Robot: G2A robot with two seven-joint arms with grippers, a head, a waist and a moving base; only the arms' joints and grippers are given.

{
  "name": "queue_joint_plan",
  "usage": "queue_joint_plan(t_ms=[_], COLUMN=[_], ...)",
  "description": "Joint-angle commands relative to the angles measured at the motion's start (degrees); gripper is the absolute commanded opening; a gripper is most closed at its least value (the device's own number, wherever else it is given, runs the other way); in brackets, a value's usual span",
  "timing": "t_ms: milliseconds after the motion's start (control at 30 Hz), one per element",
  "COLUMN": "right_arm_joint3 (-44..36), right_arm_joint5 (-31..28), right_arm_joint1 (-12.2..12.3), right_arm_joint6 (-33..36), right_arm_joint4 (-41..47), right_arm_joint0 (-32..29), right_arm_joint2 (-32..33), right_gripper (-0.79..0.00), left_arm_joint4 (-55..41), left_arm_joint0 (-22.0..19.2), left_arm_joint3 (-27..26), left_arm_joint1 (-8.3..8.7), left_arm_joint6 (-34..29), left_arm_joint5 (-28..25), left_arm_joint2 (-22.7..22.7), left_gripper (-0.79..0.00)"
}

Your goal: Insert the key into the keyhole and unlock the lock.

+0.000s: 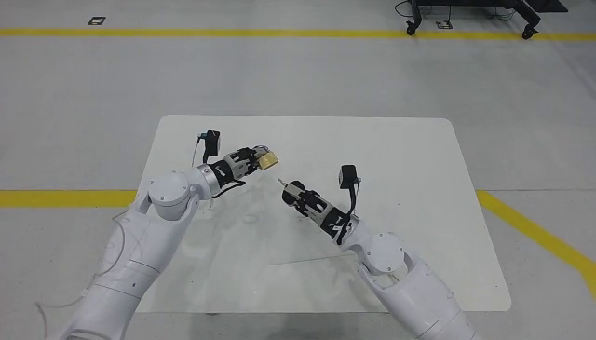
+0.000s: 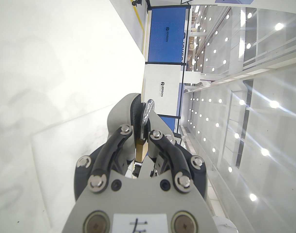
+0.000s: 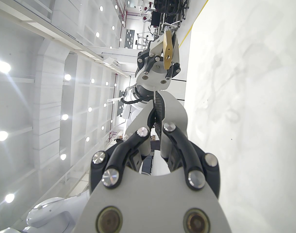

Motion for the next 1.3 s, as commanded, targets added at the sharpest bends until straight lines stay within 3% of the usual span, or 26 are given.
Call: queue_joint_plan(t_ms=[0,567,767,1000,1267], right_arm_joint3=[0.01,-0.02,-1.35,-1.15,1.07], right_arm_joint5=[0.0,0.04,2.02,6.2,6.99], right_arm_joint1=[0.0,-0.01,-0.37,-1.54,-2.88], right_arm_joint6=[-0.01,-0.14,-2.93,-7.67,-11.74], right_arm_joint4=[0.0,-0.01,-0.81,1.42,2.62], right_arm_joint0=[0.0,-0.06,-0.99,0.37,2.38], right_arm_joint2=[0.0,0.02,-0.8,-2.63,-4.33], right_gripper=[-0.785,-0.785,-0.785,-0.785,-0.785], left_arm_joint4=[-0.01,-0.9,-1.67,-2.38,-1.53], left_arm_joint0=[0.0,0.15,0.17,0.09,0.28], left_arm_joint3=[0.0,-0.59,-1.04,-0.92,-1.07], left_arm_joint1=[0.0,0.01,-0.1,-0.22,-0.23], left_arm_joint6=[0.0,-1.02,-2.09,-3.95,-4.53], left_arm_joint5=[0.0,0.73,4.3,4.44,4.09], left_arm_joint2=[0.0,-0.21,-0.26,-0.46,-0.74], left_gripper=[-0.785,-0.785,-0.785,-0.785,-0.785])
